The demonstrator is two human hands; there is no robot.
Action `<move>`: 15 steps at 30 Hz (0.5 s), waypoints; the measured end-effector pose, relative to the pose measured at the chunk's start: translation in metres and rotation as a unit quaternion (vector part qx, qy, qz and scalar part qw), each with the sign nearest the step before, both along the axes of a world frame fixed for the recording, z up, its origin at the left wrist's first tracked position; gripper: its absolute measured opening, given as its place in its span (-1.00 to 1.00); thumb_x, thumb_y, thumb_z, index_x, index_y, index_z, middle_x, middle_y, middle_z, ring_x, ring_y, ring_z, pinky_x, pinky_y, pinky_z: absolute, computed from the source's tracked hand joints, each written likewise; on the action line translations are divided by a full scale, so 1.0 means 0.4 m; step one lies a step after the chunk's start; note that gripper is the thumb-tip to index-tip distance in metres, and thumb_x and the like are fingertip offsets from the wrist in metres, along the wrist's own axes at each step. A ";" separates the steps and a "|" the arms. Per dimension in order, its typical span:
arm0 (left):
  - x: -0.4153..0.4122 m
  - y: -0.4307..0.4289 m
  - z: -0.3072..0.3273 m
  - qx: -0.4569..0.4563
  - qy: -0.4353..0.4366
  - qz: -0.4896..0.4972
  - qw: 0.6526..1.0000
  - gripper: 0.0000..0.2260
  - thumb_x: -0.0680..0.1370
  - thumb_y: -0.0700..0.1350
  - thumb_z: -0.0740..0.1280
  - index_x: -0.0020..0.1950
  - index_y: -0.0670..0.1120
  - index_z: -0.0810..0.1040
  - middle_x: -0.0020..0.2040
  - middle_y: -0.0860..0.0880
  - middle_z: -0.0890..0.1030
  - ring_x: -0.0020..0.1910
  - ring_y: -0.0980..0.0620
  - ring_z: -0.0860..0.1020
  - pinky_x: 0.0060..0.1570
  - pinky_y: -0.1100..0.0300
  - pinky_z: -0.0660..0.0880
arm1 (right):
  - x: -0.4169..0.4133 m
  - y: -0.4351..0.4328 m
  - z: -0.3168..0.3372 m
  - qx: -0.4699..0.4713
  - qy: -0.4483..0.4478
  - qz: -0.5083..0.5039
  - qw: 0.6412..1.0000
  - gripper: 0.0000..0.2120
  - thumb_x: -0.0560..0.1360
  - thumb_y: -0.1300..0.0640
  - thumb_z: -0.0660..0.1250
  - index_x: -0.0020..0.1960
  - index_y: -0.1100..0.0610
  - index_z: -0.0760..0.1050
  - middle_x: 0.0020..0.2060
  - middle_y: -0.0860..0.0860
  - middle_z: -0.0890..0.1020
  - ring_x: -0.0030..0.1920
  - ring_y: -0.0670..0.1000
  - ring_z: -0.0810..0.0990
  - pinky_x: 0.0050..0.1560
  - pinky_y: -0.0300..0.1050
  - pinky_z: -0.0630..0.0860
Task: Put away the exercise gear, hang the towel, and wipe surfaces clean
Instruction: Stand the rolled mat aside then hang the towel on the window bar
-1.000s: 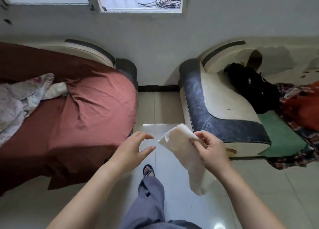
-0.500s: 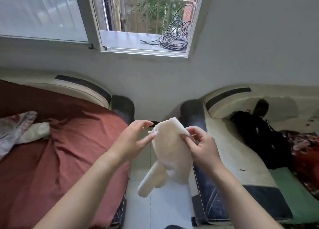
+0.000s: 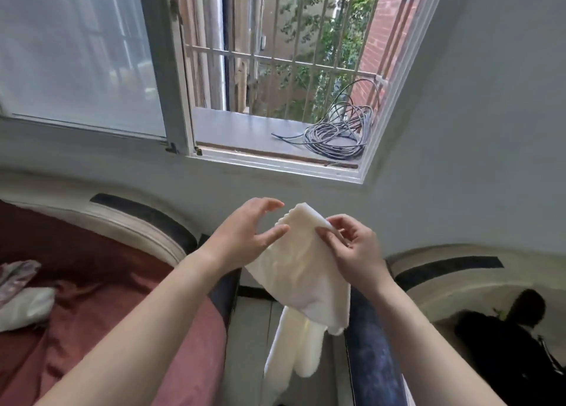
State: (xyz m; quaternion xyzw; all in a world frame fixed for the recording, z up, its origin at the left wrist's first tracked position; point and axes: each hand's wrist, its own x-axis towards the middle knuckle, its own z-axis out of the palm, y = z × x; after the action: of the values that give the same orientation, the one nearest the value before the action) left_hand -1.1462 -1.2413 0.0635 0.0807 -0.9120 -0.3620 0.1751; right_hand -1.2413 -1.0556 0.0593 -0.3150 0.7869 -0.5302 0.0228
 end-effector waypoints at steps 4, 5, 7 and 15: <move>-0.200 -0.069 0.042 0.012 -0.001 0.009 1.000 -0.60 0.50 0.11 0.32 0.31 0.09 0.39 0.22 0.15 0.48 0.20 0.21 0.43 0.18 0.29 0.34 | -0.213 -0.075 0.053 -0.019 0.012 0.022 1.000 -0.91 0.48 0.08 0.38 -0.19 -0.05 0.56 -0.31 -0.17 0.63 -0.34 -0.18 0.55 -0.36 -0.37 0.39; -0.248 -0.087 0.053 0.009 -0.002 0.007 1.000 -0.61 0.50 0.11 0.32 0.31 0.11 0.39 0.20 0.15 0.49 0.18 0.22 0.44 0.17 0.29 0.36 | -0.269 -0.093 0.064 -0.029 0.015 0.024 0.999 -0.92 0.48 0.08 0.38 -0.19 -0.05 0.57 -0.31 -0.15 0.64 -0.33 -0.14 0.56 -0.35 -0.32 0.42; -0.340 -0.125 0.081 0.003 0.002 0.004 1.000 -0.63 0.50 0.10 0.33 0.28 0.12 0.41 0.17 0.18 0.50 0.12 0.31 0.44 0.12 0.36 0.37 | -0.378 -0.135 0.087 -0.052 0.013 0.027 0.998 -0.95 0.47 0.08 0.39 -0.17 -0.03 0.58 -0.30 -0.11 0.64 -0.32 -0.07 0.58 -0.32 -0.18 0.47; -0.630 -0.279 0.194 -0.028 0.059 0.034 0.997 -0.61 0.48 0.07 0.36 0.28 0.03 0.44 0.16 0.09 0.51 0.13 0.17 0.48 0.04 0.34 0.39 | -0.705 -0.321 0.209 -0.080 0.060 0.061 0.993 -0.89 0.47 0.07 0.39 -0.18 -0.14 0.56 -0.33 -0.12 0.64 -0.33 -0.05 0.56 -0.28 -0.03 0.50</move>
State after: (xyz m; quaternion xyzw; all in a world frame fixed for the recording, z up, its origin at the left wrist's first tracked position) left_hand -1.3984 -1.3528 0.1410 0.0849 -0.9067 -0.3341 0.2432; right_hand -1.5234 -1.1839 0.1431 -0.3944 0.7216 -0.5687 -0.0177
